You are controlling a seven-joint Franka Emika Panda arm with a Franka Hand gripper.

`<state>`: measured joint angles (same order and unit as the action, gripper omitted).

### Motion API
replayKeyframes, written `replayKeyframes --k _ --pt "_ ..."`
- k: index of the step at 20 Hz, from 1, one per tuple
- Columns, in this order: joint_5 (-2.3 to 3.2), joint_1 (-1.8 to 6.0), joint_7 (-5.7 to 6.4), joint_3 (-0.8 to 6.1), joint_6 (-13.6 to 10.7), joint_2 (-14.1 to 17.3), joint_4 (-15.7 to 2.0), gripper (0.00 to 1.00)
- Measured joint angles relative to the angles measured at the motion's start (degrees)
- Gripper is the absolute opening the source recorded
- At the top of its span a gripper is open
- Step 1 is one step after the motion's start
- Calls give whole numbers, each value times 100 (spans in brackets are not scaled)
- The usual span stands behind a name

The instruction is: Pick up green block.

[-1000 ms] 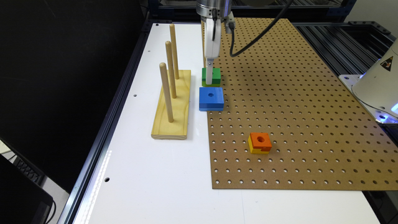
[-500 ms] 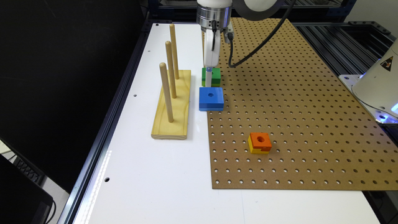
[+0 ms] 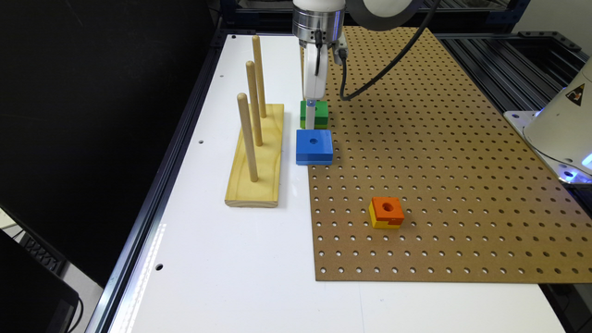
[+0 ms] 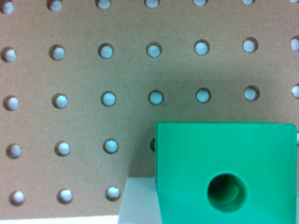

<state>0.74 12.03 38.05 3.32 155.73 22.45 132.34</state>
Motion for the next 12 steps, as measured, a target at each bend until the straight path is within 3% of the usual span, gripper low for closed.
replayKeyframes --k 9,12 --pt "0 -5 0 24 -44 -79 14 0" --pt "0 -5 0 36 -293 -347 16 0"
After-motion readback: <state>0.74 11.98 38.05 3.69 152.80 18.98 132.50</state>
